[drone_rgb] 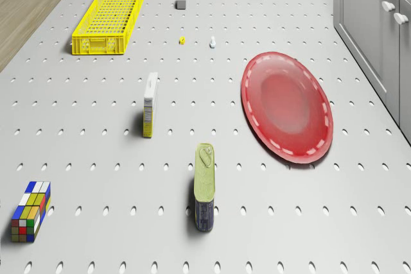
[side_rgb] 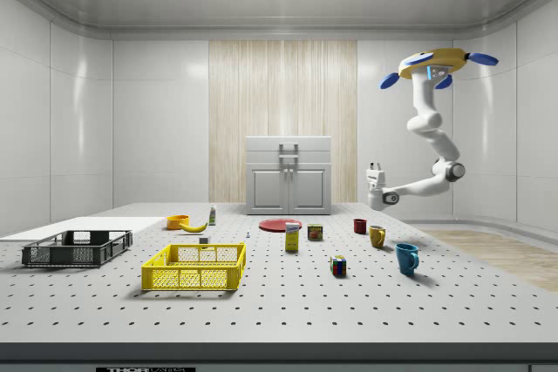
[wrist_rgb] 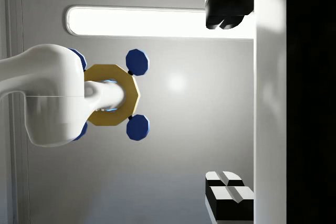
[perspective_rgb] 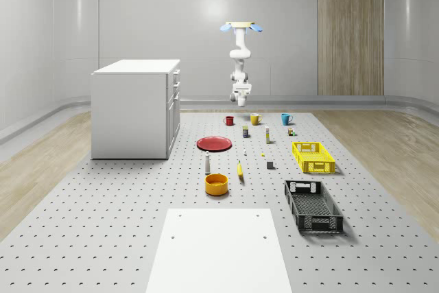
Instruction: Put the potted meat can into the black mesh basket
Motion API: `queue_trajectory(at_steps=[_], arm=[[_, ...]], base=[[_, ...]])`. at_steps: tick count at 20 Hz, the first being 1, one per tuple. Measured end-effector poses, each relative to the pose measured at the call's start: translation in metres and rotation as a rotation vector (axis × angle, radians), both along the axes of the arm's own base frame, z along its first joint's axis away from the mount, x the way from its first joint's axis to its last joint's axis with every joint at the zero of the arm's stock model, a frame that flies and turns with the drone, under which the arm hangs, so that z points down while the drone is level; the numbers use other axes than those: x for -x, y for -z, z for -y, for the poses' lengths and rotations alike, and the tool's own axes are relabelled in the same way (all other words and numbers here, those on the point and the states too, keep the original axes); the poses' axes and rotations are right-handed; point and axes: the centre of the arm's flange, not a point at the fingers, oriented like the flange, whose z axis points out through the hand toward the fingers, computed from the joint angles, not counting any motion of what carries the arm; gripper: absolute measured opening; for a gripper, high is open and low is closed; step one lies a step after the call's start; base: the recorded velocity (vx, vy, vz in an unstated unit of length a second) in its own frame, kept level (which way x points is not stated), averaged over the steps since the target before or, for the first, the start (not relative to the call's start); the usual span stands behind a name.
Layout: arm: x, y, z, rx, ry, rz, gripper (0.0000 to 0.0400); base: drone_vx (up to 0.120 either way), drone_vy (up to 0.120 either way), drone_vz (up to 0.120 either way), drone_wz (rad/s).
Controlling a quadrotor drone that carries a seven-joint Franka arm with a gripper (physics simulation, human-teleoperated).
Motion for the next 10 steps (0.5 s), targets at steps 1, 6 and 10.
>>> queue_trajectory(at_steps=[1,6,10], arm=[[0.000,0.000,-0.001,0.006,0.000,0.001,0.0400],[0.000,0.000,-0.006,0.059,0.002,0.005,0.0400],[0.001,0.002,-0.015,0.148,0.004,0.007,0.0400]], base=[[0.120,0.000,0.000,0.000],[0.120,0.000,0.000,0.000],[0.120,0.000,0.000,0.000]])
